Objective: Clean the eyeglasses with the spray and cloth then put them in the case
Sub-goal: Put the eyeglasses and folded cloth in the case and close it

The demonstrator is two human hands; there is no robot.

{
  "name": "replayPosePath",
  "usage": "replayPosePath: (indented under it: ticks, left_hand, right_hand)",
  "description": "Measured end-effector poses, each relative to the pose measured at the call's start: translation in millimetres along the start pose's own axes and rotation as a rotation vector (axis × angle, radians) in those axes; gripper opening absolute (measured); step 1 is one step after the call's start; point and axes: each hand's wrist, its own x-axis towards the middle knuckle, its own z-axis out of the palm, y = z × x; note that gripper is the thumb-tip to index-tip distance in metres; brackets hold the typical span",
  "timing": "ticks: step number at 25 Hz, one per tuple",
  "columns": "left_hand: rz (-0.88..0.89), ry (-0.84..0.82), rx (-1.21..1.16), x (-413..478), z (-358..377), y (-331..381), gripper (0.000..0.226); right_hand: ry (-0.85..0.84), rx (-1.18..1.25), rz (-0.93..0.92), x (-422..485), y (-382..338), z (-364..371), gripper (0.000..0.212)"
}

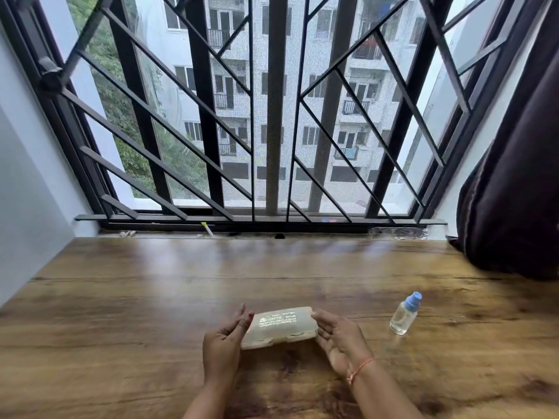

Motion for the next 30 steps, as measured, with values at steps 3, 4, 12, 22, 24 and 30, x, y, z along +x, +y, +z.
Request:
replayPosePath:
  ticks: [3,4,12,22,24,30]
  left_hand:
    - [0.037,-0.011,0.072,-3.1,-1.0,-5.3,0.039]
    - [0.034,-0.002,0.106,-3.0,-1.3,-6.5,0.041]
    - [-0.184,0.162,0.310,7.6,-6.9,-3.4,0.022]
    - [-0.395,0.117,0.025,8.6,0.3,7.2,0.033]
    - [-0.374,0.142,0.027,7.1,4.9,10.6,0.030]
    - [-0.348,0.206,0.040,5.1,8.3,9.7,0.029]
  right_hand:
    - [-0.007,-0.010,-0.007,-1.6,3.2,-3.3,0.032]
    - [-0.004,0.005,-0.003,-0.5,4.7,-4.6,0.036]
    - [0.028,-0.035,0.027,5.1,5.4,-11.7,0.047]
    - [0.148,-0.169,0.006,12.3,4.9,-13.4,0.025]
    - [0.210,-0.207,-0.039,14.4,7.0,-12.6,0.025]
    - [0.295,-0.275,-0.150,15.0,11.4,-7.7,0.028]
